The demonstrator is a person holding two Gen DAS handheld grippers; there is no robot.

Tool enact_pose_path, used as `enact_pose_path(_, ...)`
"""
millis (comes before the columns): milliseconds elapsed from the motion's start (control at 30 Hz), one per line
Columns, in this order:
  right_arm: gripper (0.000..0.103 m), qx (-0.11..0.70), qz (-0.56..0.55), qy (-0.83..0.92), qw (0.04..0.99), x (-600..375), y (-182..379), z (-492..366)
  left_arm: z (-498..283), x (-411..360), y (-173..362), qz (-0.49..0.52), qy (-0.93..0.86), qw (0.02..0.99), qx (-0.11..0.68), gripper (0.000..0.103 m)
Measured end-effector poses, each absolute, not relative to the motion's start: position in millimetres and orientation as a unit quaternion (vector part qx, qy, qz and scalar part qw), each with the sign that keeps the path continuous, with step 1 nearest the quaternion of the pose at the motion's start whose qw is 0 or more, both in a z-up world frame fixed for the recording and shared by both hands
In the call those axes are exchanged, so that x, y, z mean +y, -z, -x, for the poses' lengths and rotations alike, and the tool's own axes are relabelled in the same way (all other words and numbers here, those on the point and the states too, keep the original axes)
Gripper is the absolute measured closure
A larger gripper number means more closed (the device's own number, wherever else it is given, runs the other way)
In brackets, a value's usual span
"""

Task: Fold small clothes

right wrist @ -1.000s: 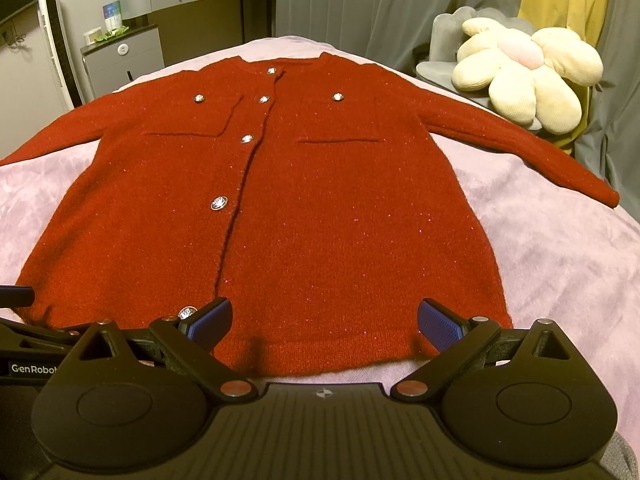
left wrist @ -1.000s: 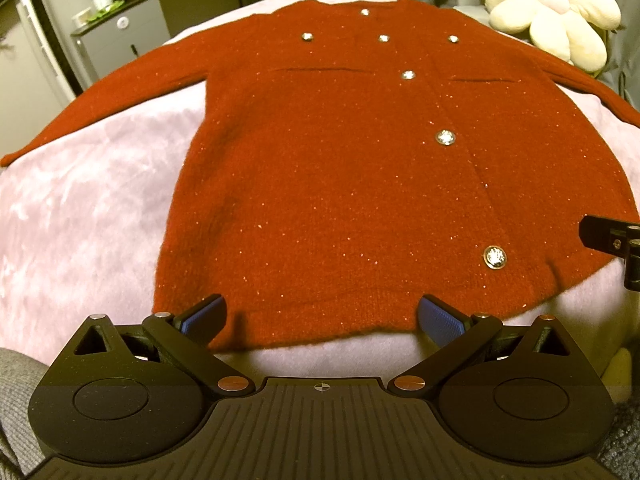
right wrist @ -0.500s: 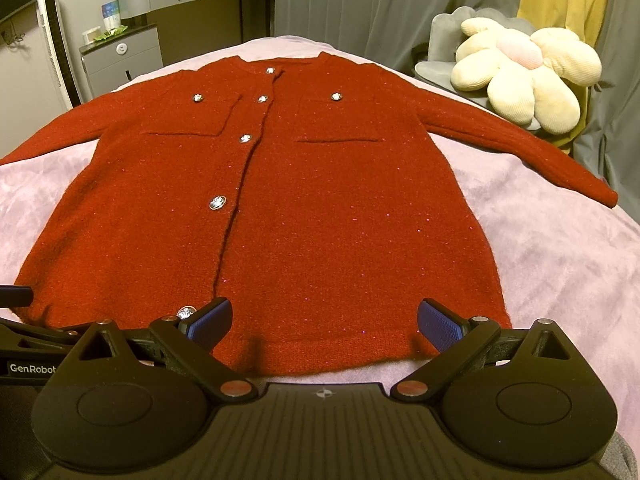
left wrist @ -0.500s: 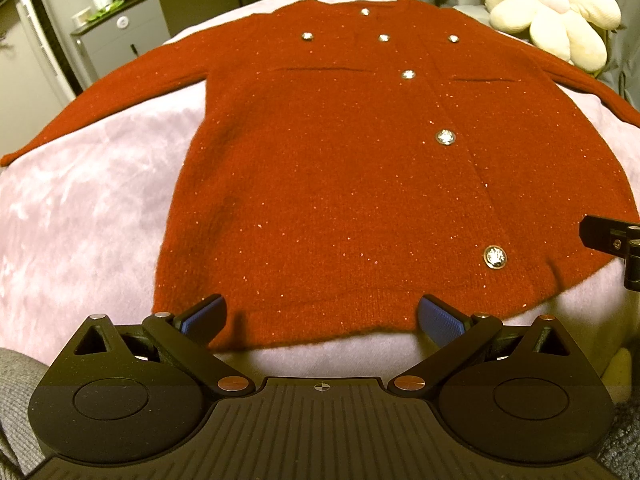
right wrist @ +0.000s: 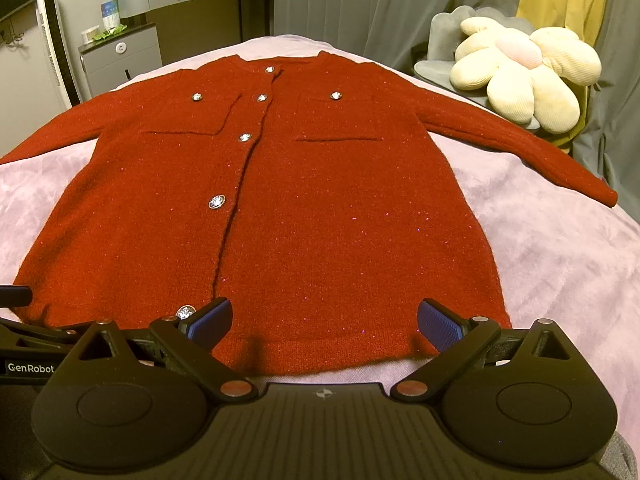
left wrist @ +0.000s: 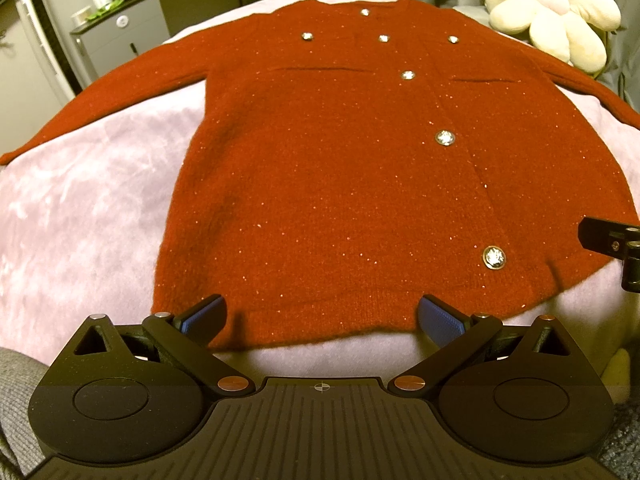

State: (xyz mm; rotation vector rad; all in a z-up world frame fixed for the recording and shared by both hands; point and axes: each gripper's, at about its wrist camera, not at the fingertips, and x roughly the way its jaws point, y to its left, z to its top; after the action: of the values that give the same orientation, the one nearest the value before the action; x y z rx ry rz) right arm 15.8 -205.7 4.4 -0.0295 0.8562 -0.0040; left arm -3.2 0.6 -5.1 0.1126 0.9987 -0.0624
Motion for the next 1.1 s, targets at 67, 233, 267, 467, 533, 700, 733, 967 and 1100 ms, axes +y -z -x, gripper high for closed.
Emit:
enact_pose_path(67,0.004,0.415,0.014,0.002,0.910,-205.5,-4.5,-15.9,2.2,1.2,4.7,-0.054,0.030,0.876,0.479,0.000)
enact_pose_path(233,0.004,0.415,0.014,0.002,0.910,-205.8,-4.4,-15.8,2.5,1.0,4.7,-0.054,0.030,0.876,0.479,0.000)
enact_pose_path(267,0.004,0.415,0.014,0.002,0.910,-205.5,-4.5,-16.0,2.0,1.3,4.5,-0.054,0.030,0.876,0.479,0.000)
enact_pose_path(467,0.004,0.415,0.014,0.002,0.909,-205.5,-4.6,-16.1,2.0,1.4,4.5,-0.054,0.030,0.876,0.479,0.000)
enact_pose_path(533,0.004,0.415,0.014,0.002,0.910,-205.6,-4.7,-16.1,2.0,1.4,4.5,-0.054,0.030,0.876,0.479,0.000)
enact_pose_path(700,0.004,0.416,0.015,0.003,0.909,-205.7,-4.6,-16.1,1.9,1.5,4.5,-0.053,0.030,0.876,0.479,0.000)
enact_pose_path(733,0.004,0.416,0.014,0.003,0.909,-205.9,-4.6,-15.9,2.1,1.3,4.6,-0.053,0.030,0.876,0.479,0.000)
enact_pose_path(967,0.004,0.417,0.012,0.004,0.909,-204.5,-4.3,-16.3,3.4,0.7,4.3,-0.051,0.031,0.875,0.480,0.000)
enact_pose_path(1100,0.004,0.417,0.006,-0.002,0.909,-204.5,-5.1,-16.0,3.4,0.6,4.4,-0.051,0.030,0.875,0.480,0.000)
